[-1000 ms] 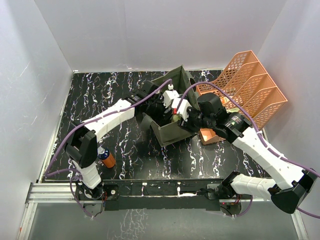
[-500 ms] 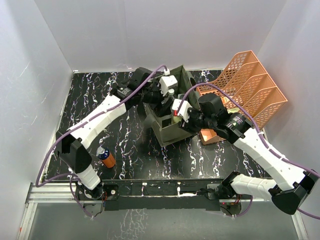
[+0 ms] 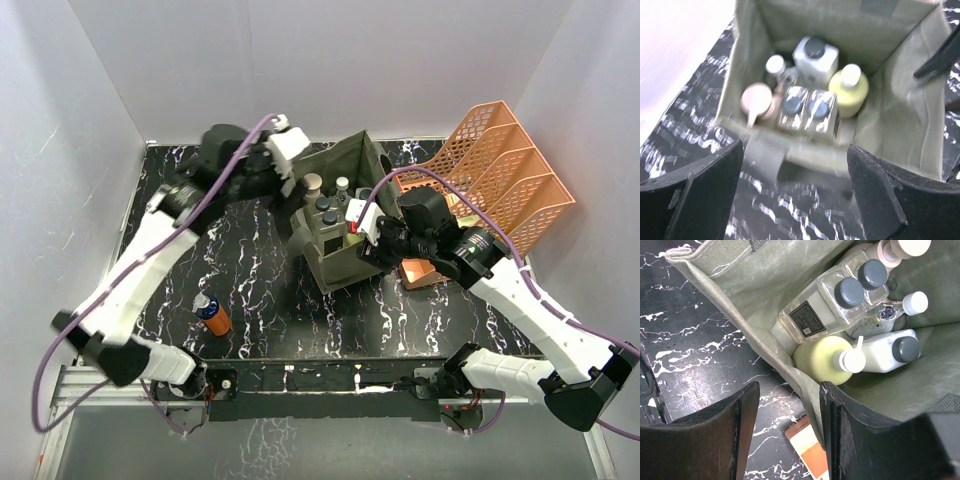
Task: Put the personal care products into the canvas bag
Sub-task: Place the care product in the canvas bag, then pick up the care product from the center of the board.
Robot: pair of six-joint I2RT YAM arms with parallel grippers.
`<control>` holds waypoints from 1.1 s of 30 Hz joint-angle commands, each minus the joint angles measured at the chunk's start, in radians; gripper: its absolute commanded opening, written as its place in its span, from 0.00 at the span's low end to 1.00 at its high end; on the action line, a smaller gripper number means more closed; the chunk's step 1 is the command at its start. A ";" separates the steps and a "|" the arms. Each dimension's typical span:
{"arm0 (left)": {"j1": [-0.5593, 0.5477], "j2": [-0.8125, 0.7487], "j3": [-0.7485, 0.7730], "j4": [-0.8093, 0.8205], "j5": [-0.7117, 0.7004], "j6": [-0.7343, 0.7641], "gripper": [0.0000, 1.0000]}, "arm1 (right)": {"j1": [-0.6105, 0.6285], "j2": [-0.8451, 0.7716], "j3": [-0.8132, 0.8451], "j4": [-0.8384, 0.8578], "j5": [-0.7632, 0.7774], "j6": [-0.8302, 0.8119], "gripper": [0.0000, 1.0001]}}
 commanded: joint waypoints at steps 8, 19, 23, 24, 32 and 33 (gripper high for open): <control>0.222 -0.397 -0.196 -0.511 -0.156 0.013 0.89 | 0.001 0.009 0.030 0.072 -0.023 0.028 0.54; 0.235 -0.447 -0.387 -0.825 -0.180 0.175 0.90 | 0.002 -0.011 -0.005 0.084 -0.043 -0.013 0.54; 0.235 -0.479 -0.499 -0.800 -0.207 0.197 0.84 | 0.001 -0.008 -0.006 0.090 -0.044 0.000 0.54; 0.235 -0.473 -0.512 -0.786 -0.210 0.197 0.83 | 0.001 -0.006 -0.002 0.090 -0.043 0.005 0.54; 0.241 -0.452 -0.602 -0.707 -0.195 0.181 0.74 | 0.000 0.007 0.026 0.073 -0.024 0.016 0.54; 0.243 -0.449 -0.610 -0.704 -0.194 0.179 0.74 | 0.001 0.008 0.028 0.073 -0.025 0.018 0.54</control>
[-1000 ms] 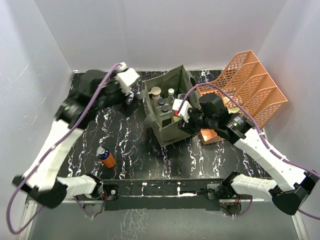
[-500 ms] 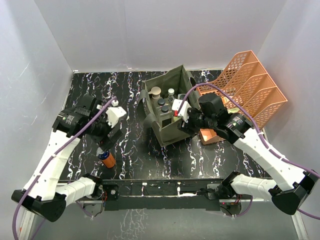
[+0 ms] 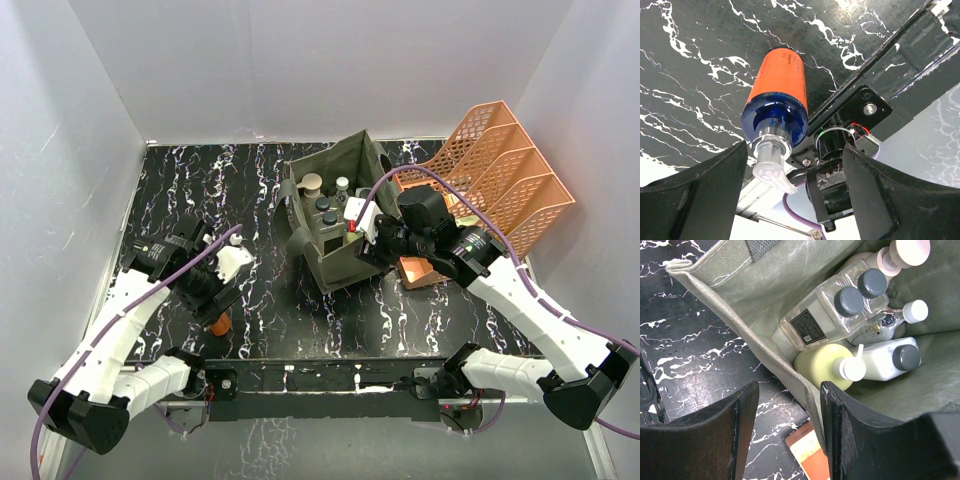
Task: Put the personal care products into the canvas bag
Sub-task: Pick up the care product from the center of the board.
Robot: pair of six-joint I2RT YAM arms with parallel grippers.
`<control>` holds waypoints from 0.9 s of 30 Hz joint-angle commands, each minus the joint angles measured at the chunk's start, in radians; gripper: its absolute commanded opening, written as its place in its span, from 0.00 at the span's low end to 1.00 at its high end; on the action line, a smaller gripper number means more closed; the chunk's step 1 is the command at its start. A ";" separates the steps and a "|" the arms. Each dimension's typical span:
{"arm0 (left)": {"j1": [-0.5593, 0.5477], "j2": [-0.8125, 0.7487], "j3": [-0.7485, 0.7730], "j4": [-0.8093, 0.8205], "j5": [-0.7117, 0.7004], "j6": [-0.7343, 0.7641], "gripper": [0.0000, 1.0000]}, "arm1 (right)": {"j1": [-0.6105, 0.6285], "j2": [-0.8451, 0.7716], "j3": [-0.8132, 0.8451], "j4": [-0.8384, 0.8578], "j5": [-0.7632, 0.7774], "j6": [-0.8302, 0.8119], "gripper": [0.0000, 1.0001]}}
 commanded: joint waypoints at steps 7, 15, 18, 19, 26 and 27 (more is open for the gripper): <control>0.036 0.017 -0.044 0.059 0.019 -0.017 0.65 | 0.002 0.014 0.048 0.040 -0.002 0.031 0.54; 0.053 0.034 -0.051 0.065 0.014 0.005 0.48 | 0.002 0.018 0.057 0.027 0.001 0.027 0.54; 0.055 0.034 -0.055 0.064 -0.002 0.015 0.45 | 0.001 0.017 0.058 0.027 0.004 0.033 0.54; 0.056 0.031 -0.060 0.065 -0.009 0.018 0.43 | 0.001 0.017 0.058 0.027 0.004 0.035 0.54; 0.056 0.067 0.003 0.074 -0.004 0.007 0.12 | 0.002 0.017 0.060 0.028 0.002 0.037 0.54; 0.056 0.086 0.040 0.075 0.004 -0.001 0.07 | 0.001 0.017 0.062 0.026 0.000 0.037 0.54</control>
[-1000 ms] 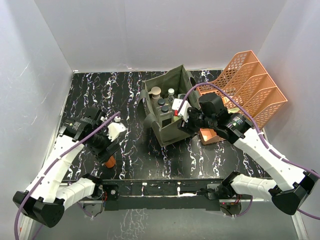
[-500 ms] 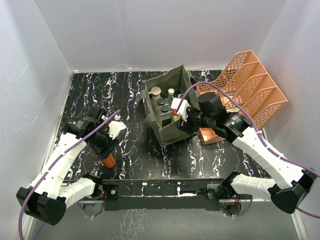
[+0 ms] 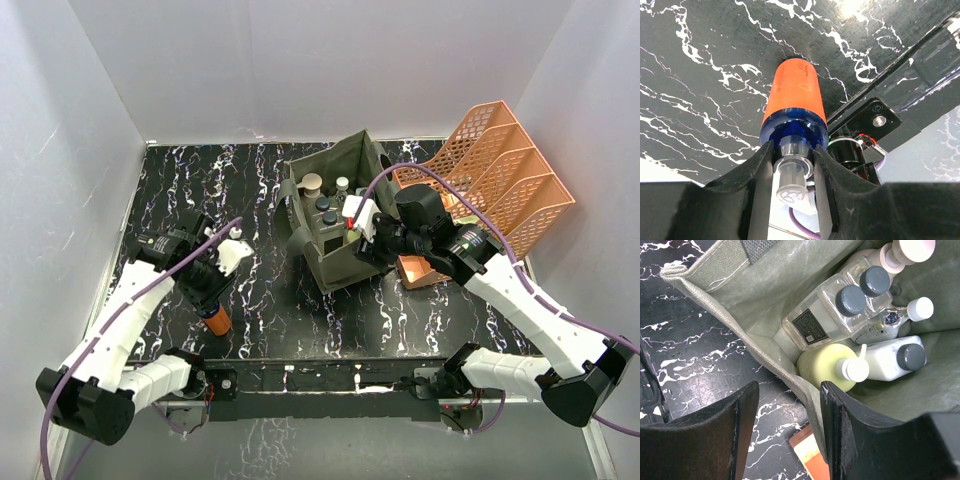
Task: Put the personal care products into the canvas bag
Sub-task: Pick up the care product from the center of the board, then place the care product in the canvas bag.
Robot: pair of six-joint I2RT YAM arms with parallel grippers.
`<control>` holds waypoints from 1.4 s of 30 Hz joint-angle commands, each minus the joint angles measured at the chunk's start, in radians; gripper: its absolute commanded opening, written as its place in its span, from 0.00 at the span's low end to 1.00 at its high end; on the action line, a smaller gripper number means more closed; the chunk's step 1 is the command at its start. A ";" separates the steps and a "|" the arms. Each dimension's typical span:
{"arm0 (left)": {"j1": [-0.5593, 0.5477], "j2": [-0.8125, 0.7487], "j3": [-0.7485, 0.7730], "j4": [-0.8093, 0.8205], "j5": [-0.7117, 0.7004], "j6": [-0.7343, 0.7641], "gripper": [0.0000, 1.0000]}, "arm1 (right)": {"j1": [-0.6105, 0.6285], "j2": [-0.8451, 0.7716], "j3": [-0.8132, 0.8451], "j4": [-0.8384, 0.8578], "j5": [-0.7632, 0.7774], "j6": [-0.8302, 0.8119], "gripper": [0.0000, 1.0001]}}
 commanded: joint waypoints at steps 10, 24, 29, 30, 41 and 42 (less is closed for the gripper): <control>0.006 0.241 0.571 -0.026 0.063 -0.143 0.00 | 0.001 -0.001 0.051 0.005 -0.043 -0.011 0.56; 0.006 0.601 1.421 0.026 0.147 -0.232 0.00 | 0.002 0.085 0.137 -0.074 -0.021 -0.028 0.52; 0.005 0.628 1.516 0.079 0.235 -0.275 0.00 | 0.002 0.087 0.139 -0.096 0.009 -0.039 0.49; 0.005 0.631 1.535 0.092 0.250 -0.285 0.00 | 0.000 0.089 0.140 -0.098 0.015 -0.031 0.48; -0.006 0.568 1.431 0.406 0.428 -0.418 0.00 | 0.001 0.114 0.156 -0.114 0.038 -0.012 0.44; -0.013 0.577 1.431 0.416 0.439 -0.432 0.00 | 0.002 0.113 0.156 -0.112 0.038 -0.011 0.44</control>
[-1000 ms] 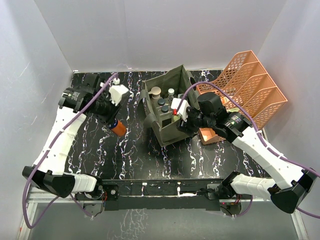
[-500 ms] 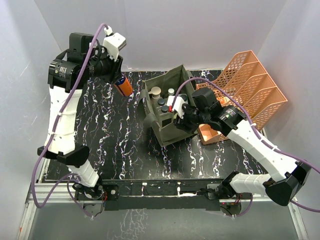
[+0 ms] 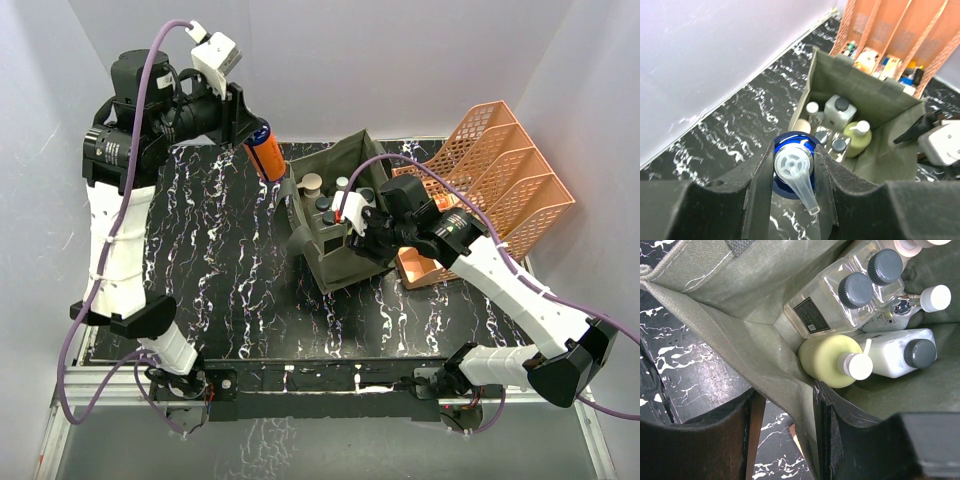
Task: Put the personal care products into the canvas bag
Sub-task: Place the care product in the canvas bag.
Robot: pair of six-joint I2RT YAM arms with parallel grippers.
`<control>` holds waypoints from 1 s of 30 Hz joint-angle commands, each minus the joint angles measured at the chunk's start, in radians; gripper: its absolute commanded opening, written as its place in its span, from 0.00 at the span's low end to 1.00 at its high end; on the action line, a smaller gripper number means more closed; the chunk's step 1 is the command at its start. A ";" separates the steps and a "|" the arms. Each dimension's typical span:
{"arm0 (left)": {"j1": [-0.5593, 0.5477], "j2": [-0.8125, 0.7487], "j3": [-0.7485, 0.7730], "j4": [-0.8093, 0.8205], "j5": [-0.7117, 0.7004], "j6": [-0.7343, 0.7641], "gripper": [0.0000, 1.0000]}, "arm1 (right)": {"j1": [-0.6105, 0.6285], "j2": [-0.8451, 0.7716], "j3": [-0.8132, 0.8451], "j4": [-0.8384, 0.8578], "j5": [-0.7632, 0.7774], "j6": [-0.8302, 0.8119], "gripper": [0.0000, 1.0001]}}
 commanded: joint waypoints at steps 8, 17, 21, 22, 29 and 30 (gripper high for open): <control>-0.181 0.058 0.064 0.246 0.074 -0.078 0.00 | 0.001 -0.059 0.016 0.012 0.011 0.018 0.37; -0.313 0.129 -0.004 0.300 0.128 -0.087 0.00 | 0.003 -0.146 -0.040 -0.011 -0.029 -0.014 0.29; -0.340 0.061 -0.212 0.433 0.170 -0.086 0.00 | 0.003 -0.186 -0.087 -0.015 -0.054 -0.030 0.26; -0.348 0.051 -0.250 0.447 0.172 -0.078 0.00 | 0.005 -0.195 -0.098 -0.015 -0.059 -0.033 0.25; -0.375 0.089 -0.279 0.402 0.181 -0.035 0.00 | 0.008 -0.247 -0.167 -0.017 -0.088 -0.067 0.24; -0.375 0.094 -0.285 0.398 0.183 -0.026 0.00 | 0.009 -0.251 -0.174 -0.016 -0.092 -0.071 0.24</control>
